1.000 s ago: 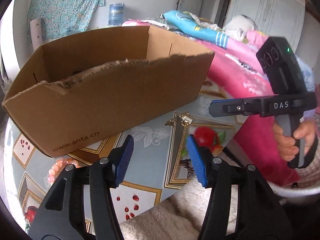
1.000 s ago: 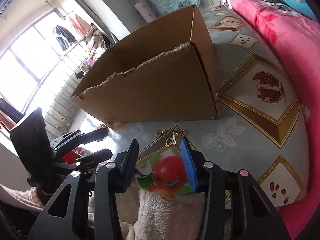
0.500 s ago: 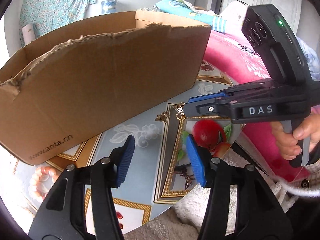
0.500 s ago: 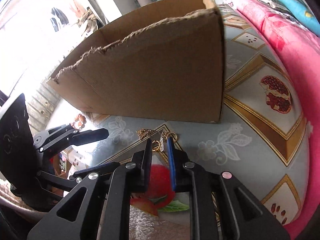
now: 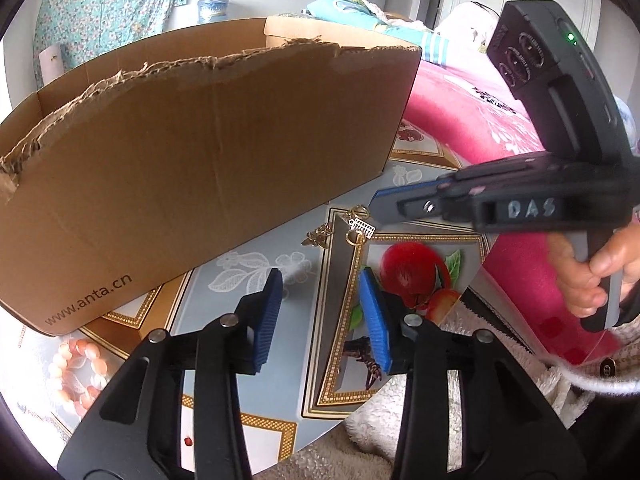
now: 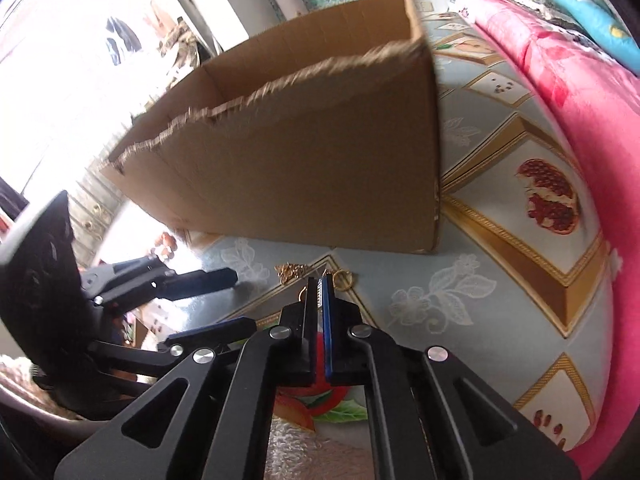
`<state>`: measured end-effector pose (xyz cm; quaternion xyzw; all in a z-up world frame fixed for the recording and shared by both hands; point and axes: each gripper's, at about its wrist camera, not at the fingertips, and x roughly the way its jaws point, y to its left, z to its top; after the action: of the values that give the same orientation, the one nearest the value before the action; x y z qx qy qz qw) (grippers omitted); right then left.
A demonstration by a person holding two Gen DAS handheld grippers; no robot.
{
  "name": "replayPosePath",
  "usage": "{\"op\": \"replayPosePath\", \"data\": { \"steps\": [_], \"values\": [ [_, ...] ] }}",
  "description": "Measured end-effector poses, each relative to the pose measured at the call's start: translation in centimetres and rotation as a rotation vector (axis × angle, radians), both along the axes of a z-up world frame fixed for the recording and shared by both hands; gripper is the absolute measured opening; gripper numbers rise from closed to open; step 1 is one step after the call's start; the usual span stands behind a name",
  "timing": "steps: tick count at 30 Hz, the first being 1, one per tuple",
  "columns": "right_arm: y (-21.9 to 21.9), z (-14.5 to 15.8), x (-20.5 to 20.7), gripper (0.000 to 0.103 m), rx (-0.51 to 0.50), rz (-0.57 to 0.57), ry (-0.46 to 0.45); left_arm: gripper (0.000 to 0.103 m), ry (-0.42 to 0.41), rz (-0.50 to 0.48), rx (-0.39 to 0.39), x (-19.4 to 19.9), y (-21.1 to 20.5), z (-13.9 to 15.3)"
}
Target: Organize jewelry
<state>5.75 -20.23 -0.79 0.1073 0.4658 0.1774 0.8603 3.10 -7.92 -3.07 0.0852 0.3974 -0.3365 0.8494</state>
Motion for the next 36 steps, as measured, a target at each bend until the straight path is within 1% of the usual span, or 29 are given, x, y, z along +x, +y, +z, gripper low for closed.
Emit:
{"op": "replayPosePath", "data": {
  "steps": [3, 7, 9, 10, 12, 15, 17, 18, 19, 20, 22, 25, 26, 31, 36],
  "values": [
    [-0.8, 0.5, -0.2, 0.002, 0.019, -0.022, -0.008, 0.036, 0.000, -0.009, -0.005, 0.0, -0.2, 0.0],
    [-1.3, 0.1, -0.5, 0.002, 0.036, -0.016, 0.008, 0.035, -0.010, -0.025, 0.005, -0.1, -0.7, 0.1],
    [-1.2, 0.0, -0.6, 0.008, 0.019, -0.004, 0.006, 0.034, -0.014, -0.029, 0.014, -0.2, -1.0, 0.1],
    [-0.7, -0.1, -0.5, 0.018, 0.010, 0.011, 0.013, 0.034, -0.014, -0.033, 0.019, -0.2, -1.2, 0.0],
    [-0.4, -0.3, -0.2, 0.028, -0.019, 0.020, 0.001, 0.033, -0.016, -0.039, 0.027, -0.4, -1.4, 0.0],
    [0.6, -0.8, 0.5, 0.028, -0.075, 0.047, 0.008, 0.033, -0.030, -0.046, 0.042, -0.6, -1.7, 0.0],
    [1.0, -1.0, 0.9, 0.028, -0.101, 0.059, 0.007, 0.033, -0.033, -0.048, 0.043, -0.8, -1.8, 0.0],
    [1.2, -1.1, 1.0, 0.026, -0.115, 0.064, 0.006, 0.032, -0.033, -0.049, 0.039, -0.8, -1.7, 0.0],
    [1.5, -1.0, 1.2, 0.020, -0.145, 0.073, 0.003, 0.032, -0.032, -0.050, 0.037, -0.8, -1.8, 0.0],
    [1.9, -1.1, 1.2, 0.016, -0.173, 0.085, 0.001, 0.032, -0.032, -0.050, 0.034, -0.9, -1.7, 0.0],
    [2.5, -1.1, 1.2, 0.005, -0.199, 0.107, -0.001, 0.032, -0.032, -0.054, 0.031, -1.0, -1.7, 0.0],
    [3.3, -1.0, 1.1, 0.003, -0.246, 0.130, -0.007, 0.032, -0.036, -0.059, 0.027, -1.1, -1.8, 0.0],
    [3.4, -1.0, 1.0, 0.002, -0.245, 0.127, -0.008, 0.032, -0.036, -0.059, 0.024, -1.1, -1.8, 0.0],
    [2.1, -0.2, 0.8, 0.001, -0.179, 0.091, -0.010, 0.032, -0.034, -0.059, 0.008, -1.0, -1.5, -0.1],
    [1.1, 0.8, 0.3, 0.001, -0.183, 0.066, -0.024, 0.032, -0.038, -0.066, 0.002, -0.9, -1.6, -0.1]
  ]
}}
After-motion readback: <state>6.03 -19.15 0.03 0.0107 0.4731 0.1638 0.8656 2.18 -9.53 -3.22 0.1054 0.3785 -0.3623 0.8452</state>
